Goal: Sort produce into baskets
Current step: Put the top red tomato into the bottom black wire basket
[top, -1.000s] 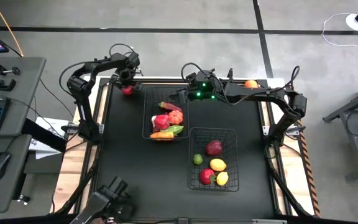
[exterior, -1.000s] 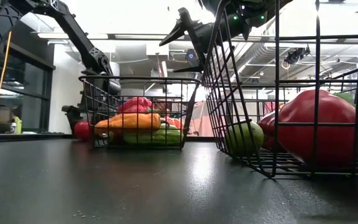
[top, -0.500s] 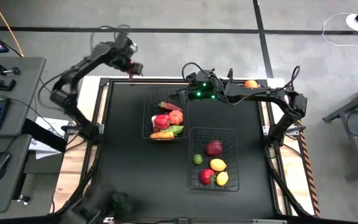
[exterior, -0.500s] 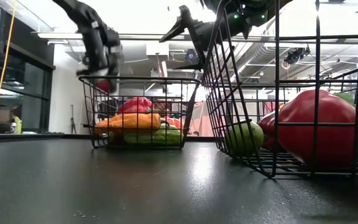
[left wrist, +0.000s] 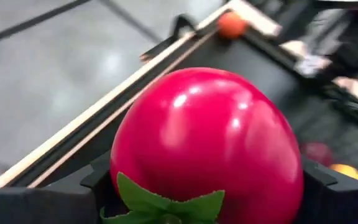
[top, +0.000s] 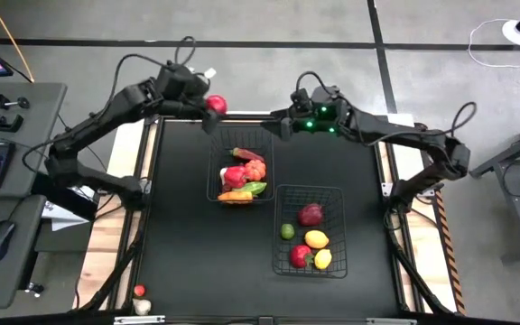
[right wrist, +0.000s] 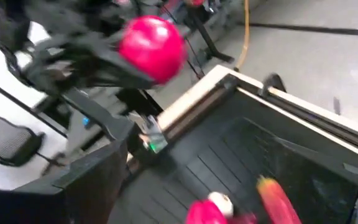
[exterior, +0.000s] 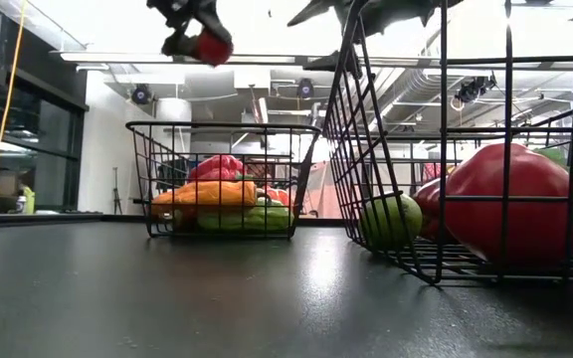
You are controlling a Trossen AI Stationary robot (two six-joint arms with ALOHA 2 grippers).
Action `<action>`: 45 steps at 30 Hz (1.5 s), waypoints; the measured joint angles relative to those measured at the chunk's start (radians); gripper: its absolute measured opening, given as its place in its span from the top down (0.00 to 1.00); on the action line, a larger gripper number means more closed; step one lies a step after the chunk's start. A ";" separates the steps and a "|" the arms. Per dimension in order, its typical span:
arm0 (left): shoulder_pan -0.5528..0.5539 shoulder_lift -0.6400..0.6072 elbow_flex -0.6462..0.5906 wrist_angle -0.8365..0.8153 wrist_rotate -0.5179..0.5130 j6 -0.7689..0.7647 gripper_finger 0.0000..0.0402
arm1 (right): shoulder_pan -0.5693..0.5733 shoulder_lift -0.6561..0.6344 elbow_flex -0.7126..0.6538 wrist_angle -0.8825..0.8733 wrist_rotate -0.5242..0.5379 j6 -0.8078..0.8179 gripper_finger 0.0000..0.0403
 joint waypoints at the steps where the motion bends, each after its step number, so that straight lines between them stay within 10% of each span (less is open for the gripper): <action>1: -0.033 0.000 0.000 0.024 -0.001 0.000 0.30 | 0.000 -0.013 0.000 -0.036 0.003 -0.009 0.05; 14: -0.321 0.221 0.000 0.258 0.073 0.011 0.30 | 0.045 -0.219 0.000 -0.344 0.264 -0.060 0.05; 25: -0.433 0.493 0.000 0.813 0.416 -0.177 0.30 | 0.053 -0.368 0.000 -0.479 0.411 -0.013 0.05; 45: -0.544 0.620 0.000 0.682 0.500 -0.093 0.20 | 0.054 -0.369 -0.002 -0.567 0.400 0.120 0.05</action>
